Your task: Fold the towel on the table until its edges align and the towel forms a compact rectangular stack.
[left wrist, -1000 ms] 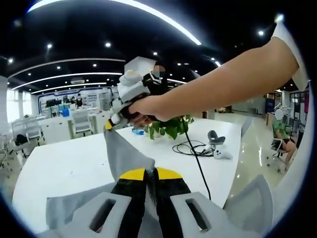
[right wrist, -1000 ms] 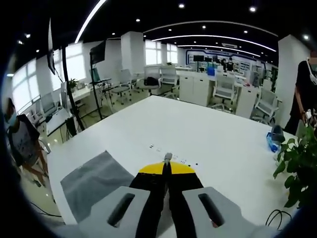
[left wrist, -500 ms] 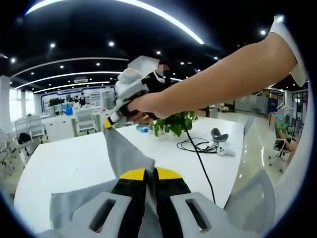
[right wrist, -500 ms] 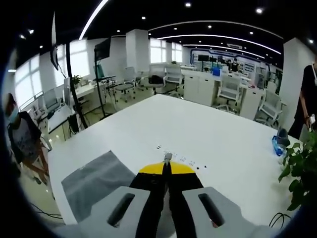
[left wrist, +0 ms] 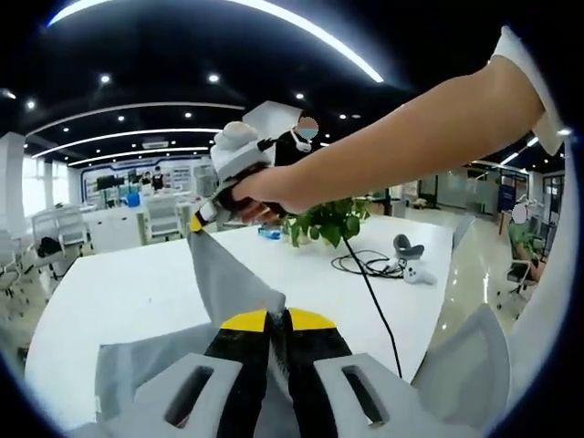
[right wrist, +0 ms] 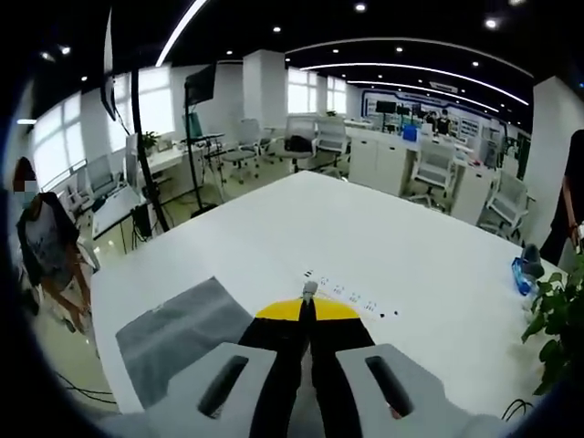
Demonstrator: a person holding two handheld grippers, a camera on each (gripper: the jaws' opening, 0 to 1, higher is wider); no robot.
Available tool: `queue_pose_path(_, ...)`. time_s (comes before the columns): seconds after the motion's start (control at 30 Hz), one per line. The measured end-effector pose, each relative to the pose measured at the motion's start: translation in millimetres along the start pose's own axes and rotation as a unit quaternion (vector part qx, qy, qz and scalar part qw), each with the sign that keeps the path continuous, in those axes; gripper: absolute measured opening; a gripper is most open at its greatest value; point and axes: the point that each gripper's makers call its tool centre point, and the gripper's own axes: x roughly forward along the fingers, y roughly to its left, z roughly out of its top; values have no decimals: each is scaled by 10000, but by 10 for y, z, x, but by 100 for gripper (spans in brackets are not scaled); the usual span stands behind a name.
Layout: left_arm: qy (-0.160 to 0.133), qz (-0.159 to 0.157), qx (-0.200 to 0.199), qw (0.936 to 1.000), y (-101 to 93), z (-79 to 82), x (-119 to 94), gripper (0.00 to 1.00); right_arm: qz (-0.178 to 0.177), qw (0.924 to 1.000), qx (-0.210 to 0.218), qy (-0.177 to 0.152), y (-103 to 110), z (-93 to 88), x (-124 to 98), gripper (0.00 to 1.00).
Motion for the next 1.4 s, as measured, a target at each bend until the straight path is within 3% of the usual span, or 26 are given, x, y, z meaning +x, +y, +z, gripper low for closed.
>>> queue_pose_path(0.67, 172, 125, -48, 9998, 228, -197, -214, 6, 252, 9994, -235, 66, 398, 50, 368, 0)
queue_pose_path(1.1, 341, 150, -94, 9993, 361, -385, -317, 6, 341, 9988, -246, 253, 574, -103, 634, 0)
queue_pose_path(1.4, 366, 376, -263, 9983, 555, -579, -459, 6, 454, 9982, -255, 315, 784, -144, 819, 0)
